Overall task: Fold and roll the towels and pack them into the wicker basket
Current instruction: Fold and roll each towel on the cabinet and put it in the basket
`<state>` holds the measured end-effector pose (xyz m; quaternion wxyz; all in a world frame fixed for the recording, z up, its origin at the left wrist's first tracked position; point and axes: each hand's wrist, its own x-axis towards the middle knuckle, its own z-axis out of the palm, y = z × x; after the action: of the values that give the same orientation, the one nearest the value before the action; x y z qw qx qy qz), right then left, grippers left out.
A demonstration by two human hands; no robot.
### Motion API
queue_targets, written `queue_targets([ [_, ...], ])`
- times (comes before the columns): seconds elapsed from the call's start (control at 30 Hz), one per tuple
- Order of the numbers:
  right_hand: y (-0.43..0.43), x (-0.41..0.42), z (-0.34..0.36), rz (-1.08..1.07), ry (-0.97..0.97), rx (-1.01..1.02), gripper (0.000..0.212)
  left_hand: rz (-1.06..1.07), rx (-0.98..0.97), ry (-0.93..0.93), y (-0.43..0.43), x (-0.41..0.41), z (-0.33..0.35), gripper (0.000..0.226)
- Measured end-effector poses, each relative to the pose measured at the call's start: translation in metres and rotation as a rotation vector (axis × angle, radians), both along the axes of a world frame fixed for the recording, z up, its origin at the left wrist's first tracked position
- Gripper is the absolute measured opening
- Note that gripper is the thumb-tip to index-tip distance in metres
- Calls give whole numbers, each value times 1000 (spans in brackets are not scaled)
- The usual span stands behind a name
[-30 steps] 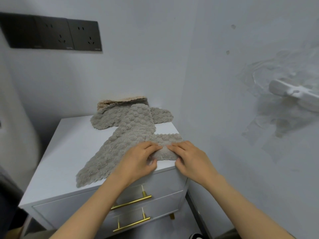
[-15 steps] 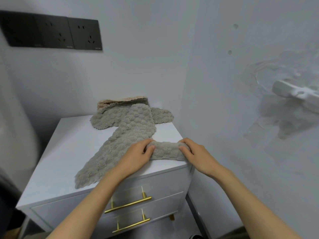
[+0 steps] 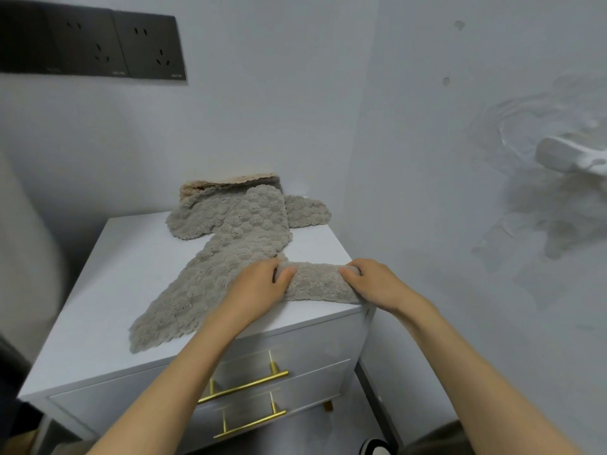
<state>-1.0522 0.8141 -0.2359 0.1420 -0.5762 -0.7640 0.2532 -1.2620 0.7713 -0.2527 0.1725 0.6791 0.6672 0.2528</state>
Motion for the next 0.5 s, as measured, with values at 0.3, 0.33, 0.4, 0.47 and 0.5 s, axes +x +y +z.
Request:
queue_targets([
  [0.3,-8,-4,15,85,-164,-61,39,-110,-163,-61,-9,-4,10,39],
  [0.33,-12,-5,16,91,-177,-40,37,-104,-154,-92,-11,-3,10,38],
  [0.4,-15,-5,14,82,-135,-25,30,-76,-149,-175,-15,1,10,35],
  [0.47,-18,-2,10,60,-35,-28,25,-58,-134,-238,-21,4,13,33],
  [0.5,-20,-1,10,53,-4,-23,25,-58,-132,-269,-24,7,16,32],
])
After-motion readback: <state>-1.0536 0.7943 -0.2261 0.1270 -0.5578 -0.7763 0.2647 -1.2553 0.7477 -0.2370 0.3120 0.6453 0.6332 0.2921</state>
